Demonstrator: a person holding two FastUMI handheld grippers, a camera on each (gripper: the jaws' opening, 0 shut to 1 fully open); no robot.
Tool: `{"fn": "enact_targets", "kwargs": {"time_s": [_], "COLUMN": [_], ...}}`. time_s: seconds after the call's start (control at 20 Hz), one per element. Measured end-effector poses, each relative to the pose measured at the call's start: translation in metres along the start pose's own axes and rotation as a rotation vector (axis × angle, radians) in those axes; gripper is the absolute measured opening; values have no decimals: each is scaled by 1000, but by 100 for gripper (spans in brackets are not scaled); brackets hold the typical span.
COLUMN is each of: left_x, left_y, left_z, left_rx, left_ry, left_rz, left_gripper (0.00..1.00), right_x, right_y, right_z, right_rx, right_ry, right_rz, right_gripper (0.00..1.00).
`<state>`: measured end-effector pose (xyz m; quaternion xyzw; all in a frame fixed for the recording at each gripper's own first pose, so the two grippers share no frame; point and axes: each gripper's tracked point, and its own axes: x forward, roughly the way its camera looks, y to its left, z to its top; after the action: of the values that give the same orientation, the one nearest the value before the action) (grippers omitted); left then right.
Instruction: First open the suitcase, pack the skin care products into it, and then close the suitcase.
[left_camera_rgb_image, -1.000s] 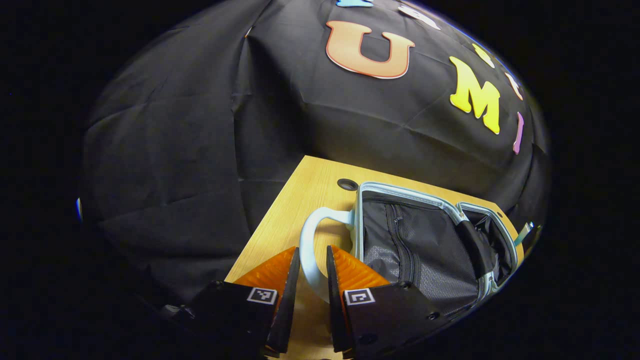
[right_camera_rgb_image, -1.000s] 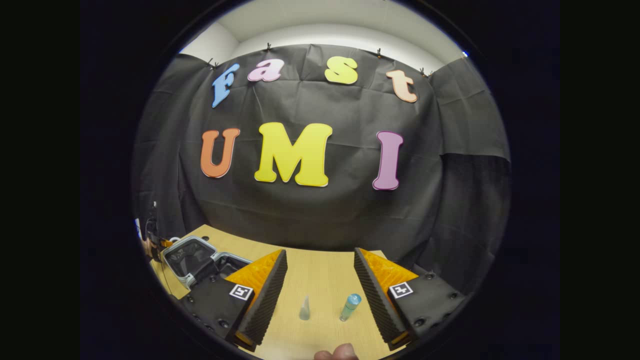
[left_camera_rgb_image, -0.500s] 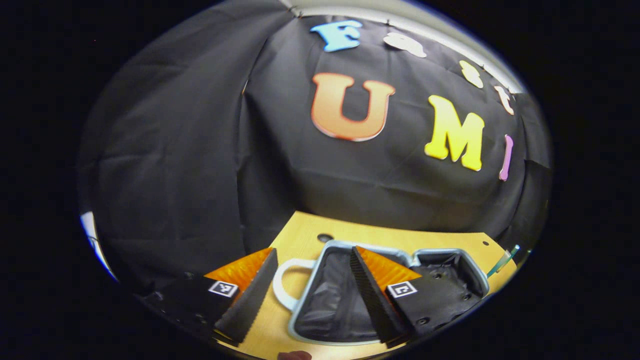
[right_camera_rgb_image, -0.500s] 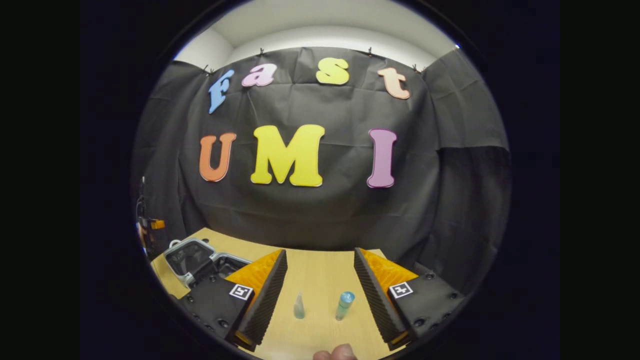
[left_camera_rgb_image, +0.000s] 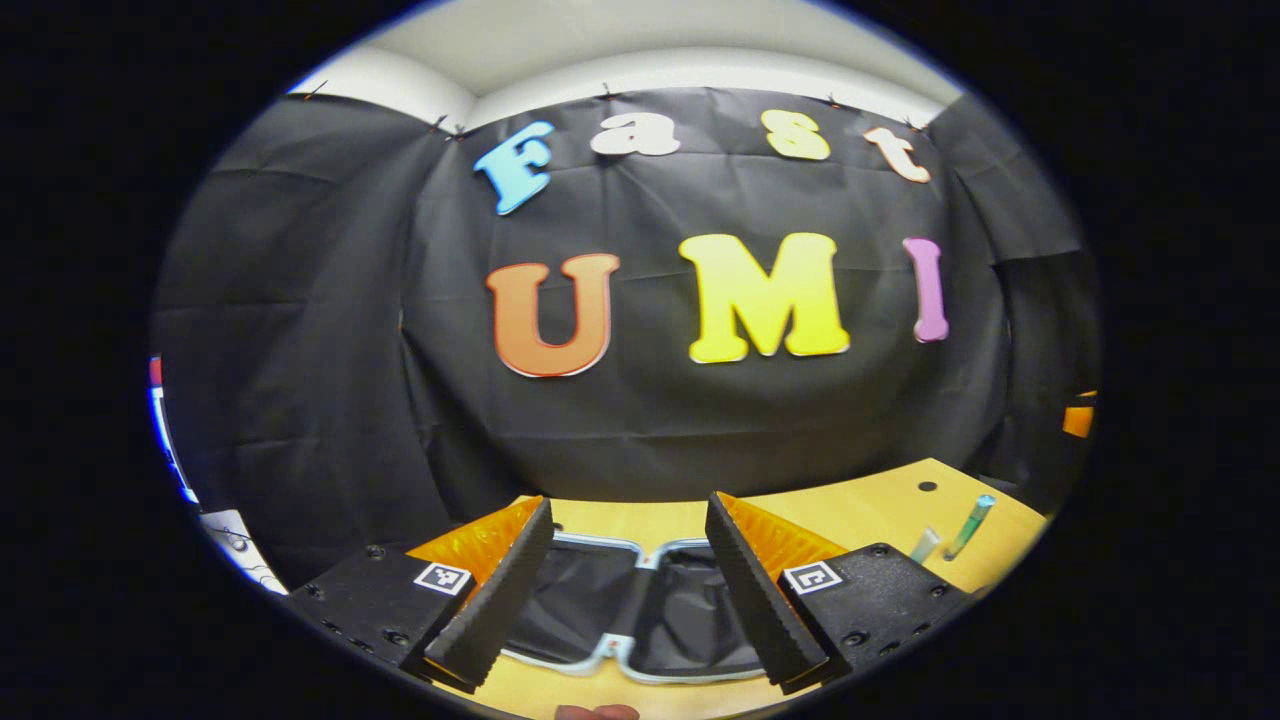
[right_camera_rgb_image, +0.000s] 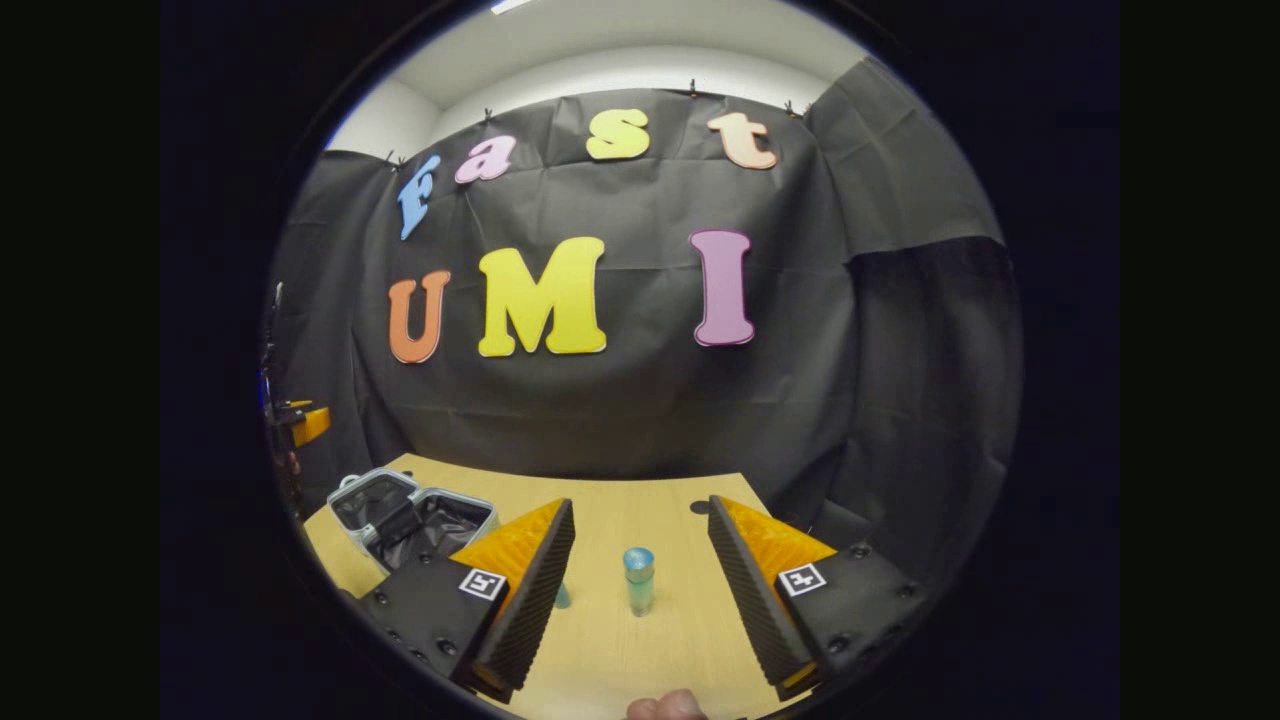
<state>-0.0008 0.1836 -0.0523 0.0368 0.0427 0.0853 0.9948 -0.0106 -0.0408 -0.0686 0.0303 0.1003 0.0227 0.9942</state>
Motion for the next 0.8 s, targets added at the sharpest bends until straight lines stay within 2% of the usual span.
{"fn": "enact_targets", "kwargs": {"time_s": [0.1, 0.2, 0.3, 0.45, 0.55, 0.7, 0.8], "left_x": [-15, -17, -13, -7, -2, 12, 24], "left_y": [-55, -110, -160, -219, -247, -286, -307], "left_z": [8, 8, -13, -57, -92, -145, -181], "left_rx": [-31, -36, -37, 17, 47, 6, -35], "left_ry": [-23, -52, -20, 48, 95, 203, 285], "left_rz": [-16, -71, -157, -273, -328, -376, -374], "left_gripper": [97, 97, 98, 98, 98, 99, 99], "right_x": [-3, -7, -8, -6, -6, -12, -20], "right_y": [-13, -31, -48, -72, -82, -93, -101], "right_z": [-6, -8, -12, -26, -37, -51, -63], "right_rx": [-15, -37, -59, -100, -121, -135, -150], "right_ry": [-3, -4, 3, 39, 65, 106, 140], "right_rz": [10, 16, 13, -1, -1, -9, -17], "right_gripper": [80, 80, 80, 78, 80, 79, 80]}}
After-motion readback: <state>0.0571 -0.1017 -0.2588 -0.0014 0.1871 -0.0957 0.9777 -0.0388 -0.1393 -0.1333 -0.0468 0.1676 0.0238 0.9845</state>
